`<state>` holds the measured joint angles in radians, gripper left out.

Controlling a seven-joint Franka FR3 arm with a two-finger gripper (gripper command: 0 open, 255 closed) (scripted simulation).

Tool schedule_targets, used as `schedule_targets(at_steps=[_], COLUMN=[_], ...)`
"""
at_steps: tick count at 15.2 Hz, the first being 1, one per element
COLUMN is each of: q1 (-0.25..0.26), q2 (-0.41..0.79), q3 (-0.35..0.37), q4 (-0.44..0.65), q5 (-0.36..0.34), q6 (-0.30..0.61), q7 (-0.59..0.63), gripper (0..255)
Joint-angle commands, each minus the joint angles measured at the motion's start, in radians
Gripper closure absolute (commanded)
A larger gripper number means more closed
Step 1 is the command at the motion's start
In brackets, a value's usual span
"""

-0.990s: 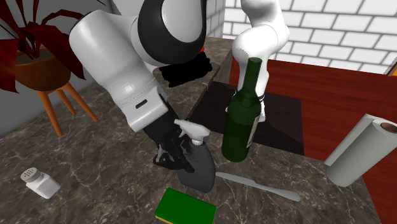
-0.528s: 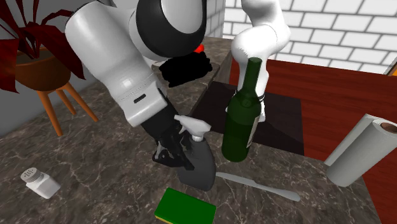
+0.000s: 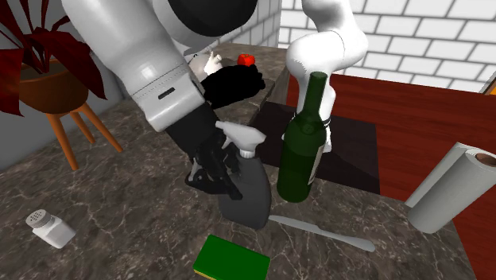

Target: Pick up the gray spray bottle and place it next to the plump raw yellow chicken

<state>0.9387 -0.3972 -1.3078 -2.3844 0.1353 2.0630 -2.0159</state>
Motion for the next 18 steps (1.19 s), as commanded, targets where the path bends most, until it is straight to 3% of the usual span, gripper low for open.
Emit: schedule_targets(at_steps=[1, 9, 18], q1=[-0.029, -0.107, -0.151], q2=[-0.014, -0.068, -0.112], q3=[0.035, 0.141, 0.223], q4=[0.01, 0.062, 0.136], q5=[-0.01, -0.042, -0.057], q6=[-0.023, -0.118, -0.225], q7=[0.019, 0.089, 0.154], gripper=[255, 255, 255])
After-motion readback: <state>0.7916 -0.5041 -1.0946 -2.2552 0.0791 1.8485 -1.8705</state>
